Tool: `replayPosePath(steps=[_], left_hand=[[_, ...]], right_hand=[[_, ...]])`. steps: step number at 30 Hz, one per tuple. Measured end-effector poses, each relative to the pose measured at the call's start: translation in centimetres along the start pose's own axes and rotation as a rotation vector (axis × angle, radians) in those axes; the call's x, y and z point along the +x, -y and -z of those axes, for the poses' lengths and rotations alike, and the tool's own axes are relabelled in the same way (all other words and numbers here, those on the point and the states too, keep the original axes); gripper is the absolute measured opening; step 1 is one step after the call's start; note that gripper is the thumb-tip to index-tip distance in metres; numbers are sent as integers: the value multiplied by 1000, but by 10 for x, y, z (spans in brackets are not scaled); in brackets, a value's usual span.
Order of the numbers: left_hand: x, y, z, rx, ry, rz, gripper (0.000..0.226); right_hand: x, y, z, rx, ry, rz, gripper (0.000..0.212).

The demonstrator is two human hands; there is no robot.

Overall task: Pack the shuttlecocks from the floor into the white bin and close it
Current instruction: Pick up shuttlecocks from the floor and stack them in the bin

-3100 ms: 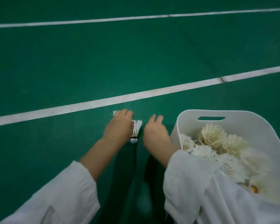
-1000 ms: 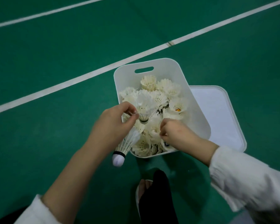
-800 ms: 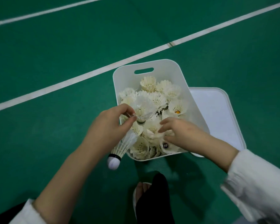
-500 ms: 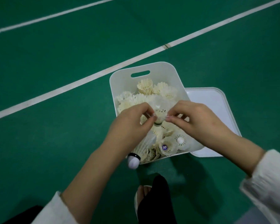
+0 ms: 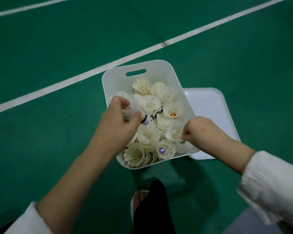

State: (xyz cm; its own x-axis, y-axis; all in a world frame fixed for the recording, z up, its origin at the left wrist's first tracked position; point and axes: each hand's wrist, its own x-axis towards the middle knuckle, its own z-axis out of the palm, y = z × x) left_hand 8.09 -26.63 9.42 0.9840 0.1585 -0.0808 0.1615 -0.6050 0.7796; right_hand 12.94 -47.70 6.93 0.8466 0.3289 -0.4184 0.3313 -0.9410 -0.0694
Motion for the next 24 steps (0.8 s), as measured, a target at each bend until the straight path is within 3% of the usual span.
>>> replayPosePath(steps=[4,12,15,17,20,24], left_hand=[[6,9,4,87,-36,-58,1],[11,21,12,246,-64,-211,3],[11,28,18,256,-71,-203,5],[12,29,19,246,-71,-204,5],[15,24,13,219,-69,-233,4],[21,18,4,221,-48,-283,1]], right_hand=[[15,5,-18,-95,92,23,17],[27,4,-24,-128,176,42,21],[14,8,6,-44,27,37,33],[1,20,31,184,-154,123,41],[-5,52,51,428,-189,298,52],[18,74,40,506,-309,306,38]])
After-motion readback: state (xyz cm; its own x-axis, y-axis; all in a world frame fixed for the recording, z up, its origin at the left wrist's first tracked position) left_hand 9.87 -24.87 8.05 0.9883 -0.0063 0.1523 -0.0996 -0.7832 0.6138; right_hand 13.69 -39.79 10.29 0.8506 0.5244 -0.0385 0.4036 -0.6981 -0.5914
